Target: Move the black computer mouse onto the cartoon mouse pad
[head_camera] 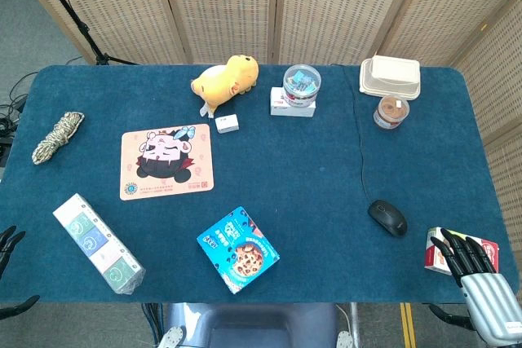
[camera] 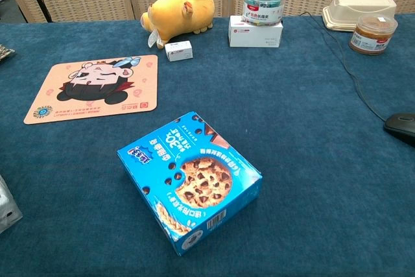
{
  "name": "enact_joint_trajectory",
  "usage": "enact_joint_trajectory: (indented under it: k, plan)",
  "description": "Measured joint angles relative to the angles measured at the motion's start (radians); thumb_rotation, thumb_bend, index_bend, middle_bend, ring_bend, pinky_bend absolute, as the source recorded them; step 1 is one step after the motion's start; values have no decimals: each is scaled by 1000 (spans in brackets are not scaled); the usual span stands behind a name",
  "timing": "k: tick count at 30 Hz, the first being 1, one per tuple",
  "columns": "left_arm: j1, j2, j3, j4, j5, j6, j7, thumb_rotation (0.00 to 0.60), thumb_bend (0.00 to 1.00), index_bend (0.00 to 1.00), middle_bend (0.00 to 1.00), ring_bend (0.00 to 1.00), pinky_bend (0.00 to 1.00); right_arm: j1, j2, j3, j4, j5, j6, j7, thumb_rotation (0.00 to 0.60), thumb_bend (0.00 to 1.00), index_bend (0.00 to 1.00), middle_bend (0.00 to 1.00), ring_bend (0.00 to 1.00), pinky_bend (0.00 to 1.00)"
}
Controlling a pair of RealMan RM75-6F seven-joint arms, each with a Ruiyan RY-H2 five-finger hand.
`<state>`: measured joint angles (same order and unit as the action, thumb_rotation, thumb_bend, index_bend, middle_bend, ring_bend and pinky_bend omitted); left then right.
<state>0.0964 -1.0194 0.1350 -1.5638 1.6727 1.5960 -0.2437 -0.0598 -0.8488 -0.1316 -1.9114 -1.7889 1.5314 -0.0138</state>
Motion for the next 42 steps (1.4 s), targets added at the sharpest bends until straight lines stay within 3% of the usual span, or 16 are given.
enact_joint_trajectory:
  k: [13,22,35,42]
  plan:
    - [7,-8,-6,0,-1,18,17,600,0,0,0,0,0,11,-17,15,15,13,-9,-1,600,0,0,0,0,0]
    - [15,-12,-10,5,0,33,11,600,0,0,0,0,0,45,-123,68,81,46,-24,-22,600,0,0,0,0,0]
    - [8,4,-15,2,-13,21,-25,600,0,0,0,0,0,195,-301,209,176,314,-232,-48,600,0,0,0,0,0]
    - [2,15,-19,1,-28,7,-51,600,0,0,0,0,0,267,-398,250,233,456,-342,-86,600,0,0,0,0,0]
